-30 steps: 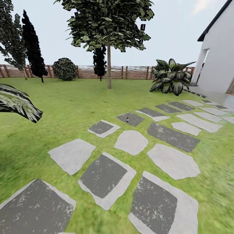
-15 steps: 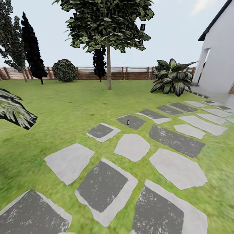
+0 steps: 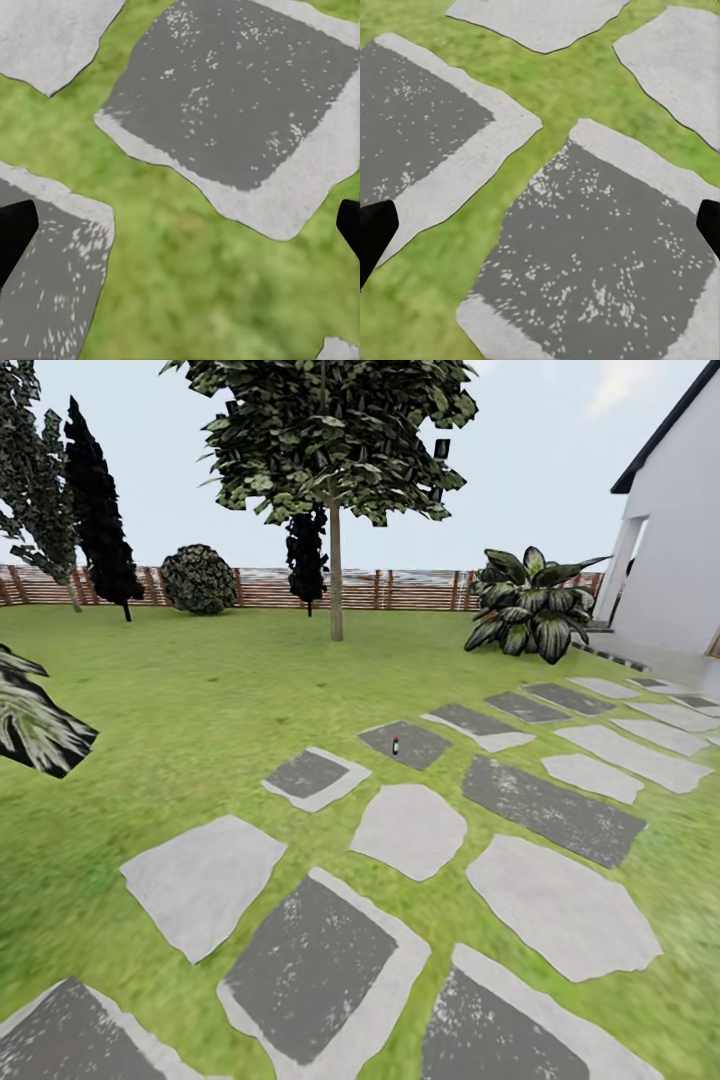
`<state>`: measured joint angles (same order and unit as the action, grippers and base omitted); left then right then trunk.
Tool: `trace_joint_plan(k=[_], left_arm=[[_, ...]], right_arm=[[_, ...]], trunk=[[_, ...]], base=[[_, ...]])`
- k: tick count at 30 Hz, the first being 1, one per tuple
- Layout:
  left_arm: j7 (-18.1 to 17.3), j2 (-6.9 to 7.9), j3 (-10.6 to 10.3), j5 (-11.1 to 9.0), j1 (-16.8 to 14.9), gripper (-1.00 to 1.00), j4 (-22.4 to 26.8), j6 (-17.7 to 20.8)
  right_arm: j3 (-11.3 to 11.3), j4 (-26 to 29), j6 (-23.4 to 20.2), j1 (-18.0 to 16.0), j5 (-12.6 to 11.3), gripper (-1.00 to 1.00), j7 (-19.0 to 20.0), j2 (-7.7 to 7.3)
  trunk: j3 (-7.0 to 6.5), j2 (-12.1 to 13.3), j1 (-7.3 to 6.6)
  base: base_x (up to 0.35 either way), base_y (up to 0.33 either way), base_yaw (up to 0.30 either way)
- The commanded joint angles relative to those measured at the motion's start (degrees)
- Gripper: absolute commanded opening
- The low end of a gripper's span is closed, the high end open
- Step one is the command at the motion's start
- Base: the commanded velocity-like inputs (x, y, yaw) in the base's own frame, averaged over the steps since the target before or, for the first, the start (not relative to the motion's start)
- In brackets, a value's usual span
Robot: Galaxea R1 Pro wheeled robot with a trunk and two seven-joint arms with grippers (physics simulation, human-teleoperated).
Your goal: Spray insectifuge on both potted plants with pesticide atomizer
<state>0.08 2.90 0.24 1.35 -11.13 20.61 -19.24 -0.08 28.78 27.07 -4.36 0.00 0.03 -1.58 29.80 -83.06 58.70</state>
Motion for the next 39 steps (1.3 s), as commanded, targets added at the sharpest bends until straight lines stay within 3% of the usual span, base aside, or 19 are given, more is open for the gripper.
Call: trace_joint_plan(k=[1, 39], left_arm=[[0.0, 0.0, 0.0, 0.1, 0.0, 1.0, 0.0, -0.2], [0.0, 0.0, -0.1, 0.1, 0.0, 1.0, 0.0, -0.2]], right_arm=[[0.0, 0.0, 0.2, 0.0, 0.0, 1.0, 0.0, 0.0], [0.0, 0.0, 0.2, 0.0, 0.0, 1.0, 0.0, 0.04]], trunk=[[0.06, 0.0, 0.03], [0.06, 0.0, 0.03]], base=[[0.339, 0.0, 0.0], [0.339, 0.0, 0.0]])
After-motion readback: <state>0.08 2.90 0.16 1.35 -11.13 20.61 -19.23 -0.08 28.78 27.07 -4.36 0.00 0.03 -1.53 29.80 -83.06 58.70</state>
